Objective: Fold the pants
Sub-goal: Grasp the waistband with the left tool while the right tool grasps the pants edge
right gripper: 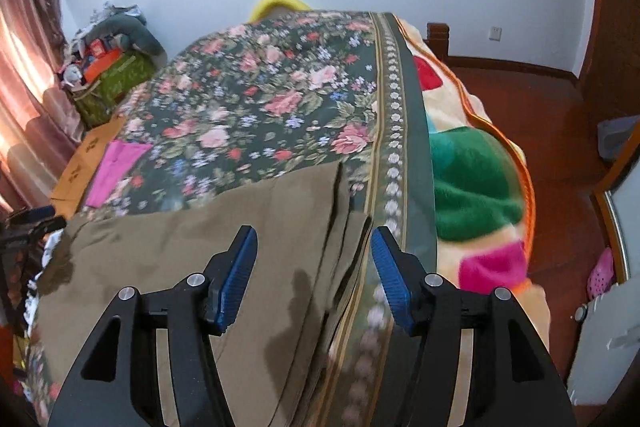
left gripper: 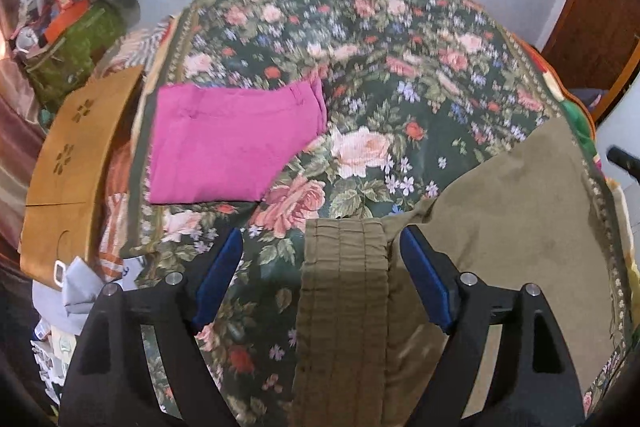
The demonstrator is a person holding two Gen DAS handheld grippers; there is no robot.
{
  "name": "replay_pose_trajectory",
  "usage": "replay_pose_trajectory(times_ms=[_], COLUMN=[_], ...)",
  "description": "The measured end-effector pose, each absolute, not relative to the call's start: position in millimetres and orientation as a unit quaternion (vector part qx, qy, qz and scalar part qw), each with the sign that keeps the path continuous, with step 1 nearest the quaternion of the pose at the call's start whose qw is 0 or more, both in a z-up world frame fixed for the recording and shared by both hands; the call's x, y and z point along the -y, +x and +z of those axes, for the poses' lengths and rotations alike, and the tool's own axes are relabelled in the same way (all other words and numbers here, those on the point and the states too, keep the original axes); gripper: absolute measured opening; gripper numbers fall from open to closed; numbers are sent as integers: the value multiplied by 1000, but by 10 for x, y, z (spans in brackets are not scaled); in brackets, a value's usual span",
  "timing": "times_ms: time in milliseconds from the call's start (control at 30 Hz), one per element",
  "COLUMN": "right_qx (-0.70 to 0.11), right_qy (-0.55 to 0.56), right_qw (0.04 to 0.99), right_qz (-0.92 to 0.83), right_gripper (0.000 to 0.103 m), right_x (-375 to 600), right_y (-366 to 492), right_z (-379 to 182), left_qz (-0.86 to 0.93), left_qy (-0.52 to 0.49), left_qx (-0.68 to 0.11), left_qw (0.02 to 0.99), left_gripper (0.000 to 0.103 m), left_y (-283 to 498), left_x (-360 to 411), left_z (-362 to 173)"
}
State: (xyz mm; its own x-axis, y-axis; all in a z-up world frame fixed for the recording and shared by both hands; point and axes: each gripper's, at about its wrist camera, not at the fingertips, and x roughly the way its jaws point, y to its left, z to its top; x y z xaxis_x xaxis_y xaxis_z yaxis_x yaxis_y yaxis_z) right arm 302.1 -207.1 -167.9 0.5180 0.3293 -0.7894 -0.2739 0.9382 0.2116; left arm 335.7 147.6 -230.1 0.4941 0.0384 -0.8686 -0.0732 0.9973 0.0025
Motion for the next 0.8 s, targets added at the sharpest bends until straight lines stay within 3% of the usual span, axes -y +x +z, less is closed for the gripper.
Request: replay_pose_trajectory(times_ms=[333,400,433,567,800], right_qx=[-501,-505,-506,-513,-512], right_qy=[41,46,50,40,-5], right_qw=[843,840,838,833,838], right_qz=[190,195,198,204,187], right_gripper=[55,48,41,12,7], right_x=[1964,1945,1942,1907,1806], right_y=[3669,3725,3754,3790,3772], right_z=[-2144,-2199,-2231,-2285,-2351], left_qz=[18,16,14,-1,26], left_qy=[3,-3,-4,-4,-31], left_qx=[-528,-522,-517,-502,-495], left_qw=[849,852,856,865,868], left_gripper=[87,87,86,60,54], left_y=[3511,3496,3479,3413,3384], left_x=[-1400,-1418,-1423,-1394,-1468], left_z=[-2664,-2674,-2669,-2635,-2643])
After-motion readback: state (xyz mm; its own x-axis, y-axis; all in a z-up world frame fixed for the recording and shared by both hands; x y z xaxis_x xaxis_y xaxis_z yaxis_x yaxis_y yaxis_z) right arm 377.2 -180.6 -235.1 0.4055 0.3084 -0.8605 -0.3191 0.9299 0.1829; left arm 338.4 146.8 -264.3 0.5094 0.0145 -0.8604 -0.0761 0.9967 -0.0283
